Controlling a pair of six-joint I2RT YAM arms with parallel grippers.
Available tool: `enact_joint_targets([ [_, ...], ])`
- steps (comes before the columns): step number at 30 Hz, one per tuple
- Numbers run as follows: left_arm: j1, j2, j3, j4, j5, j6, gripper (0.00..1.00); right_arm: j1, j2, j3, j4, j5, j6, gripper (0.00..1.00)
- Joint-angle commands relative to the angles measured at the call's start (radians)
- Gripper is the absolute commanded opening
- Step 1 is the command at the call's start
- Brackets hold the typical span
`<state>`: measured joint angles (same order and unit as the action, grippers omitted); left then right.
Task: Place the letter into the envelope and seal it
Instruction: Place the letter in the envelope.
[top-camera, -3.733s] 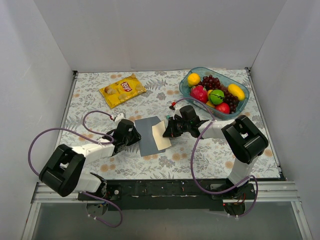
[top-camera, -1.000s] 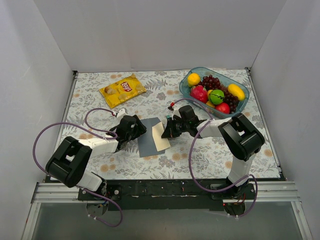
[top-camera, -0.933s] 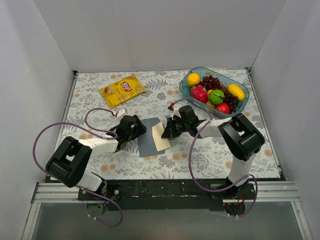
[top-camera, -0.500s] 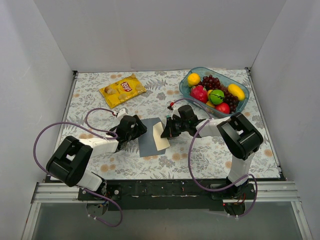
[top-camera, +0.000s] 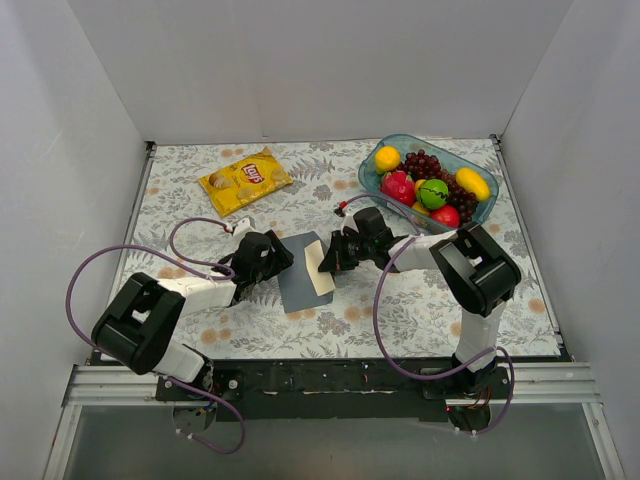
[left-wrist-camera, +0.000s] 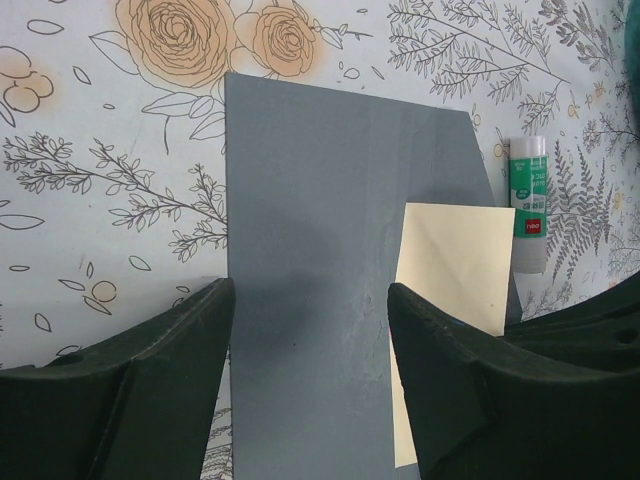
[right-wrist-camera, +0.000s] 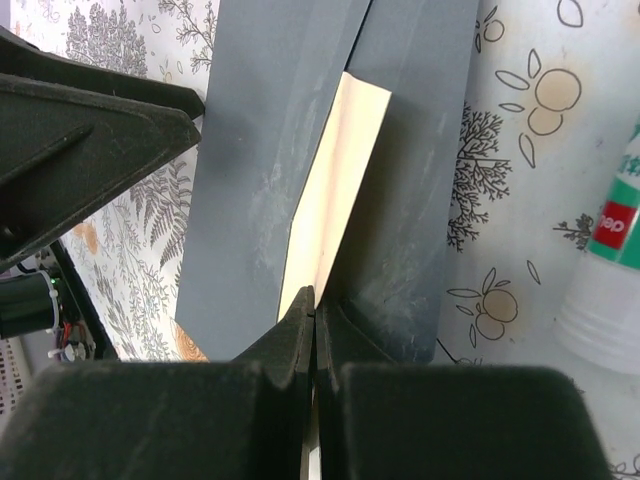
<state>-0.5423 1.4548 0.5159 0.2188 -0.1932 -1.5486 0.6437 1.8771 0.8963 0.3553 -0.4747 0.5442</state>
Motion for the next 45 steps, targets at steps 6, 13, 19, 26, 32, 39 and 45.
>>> enact_joint_targets([
  [6,-0.005,0.026,-0.048,-0.164,0.058,0.001,0.63,0.013,0.034,0.056,0.043,-0.022,0.01,0.01],
  [13,-0.005,0.035,-0.043,-0.16,0.058,0.007,0.62,0.019,0.06,0.078,0.036,-0.047,-0.004,0.01],
  [19,-0.004,0.039,-0.04,-0.157,0.063,0.005,0.62,0.025,0.07,0.085,0.033,-0.056,-0.007,0.01],
  [26,-0.005,0.039,-0.043,-0.157,0.061,0.004,0.62,0.03,0.074,0.09,0.024,-0.067,-0.018,0.01],
  [32,-0.005,0.022,-0.047,-0.174,0.041,-0.002,0.63,0.03,0.027,0.085,-0.027,-0.022,-0.069,0.17],
  [39,-0.005,0.012,-0.047,-0.182,0.035,-0.005,0.63,0.031,-0.051,0.076,-0.101,0.033,-0.119,0.48],
  [45,-0.005,0.007,-0.048,-0.183,0.031,-0.005,0.63,0.03,-0.096,0.069,-0.145,0.096,-0.148,0.5],
])
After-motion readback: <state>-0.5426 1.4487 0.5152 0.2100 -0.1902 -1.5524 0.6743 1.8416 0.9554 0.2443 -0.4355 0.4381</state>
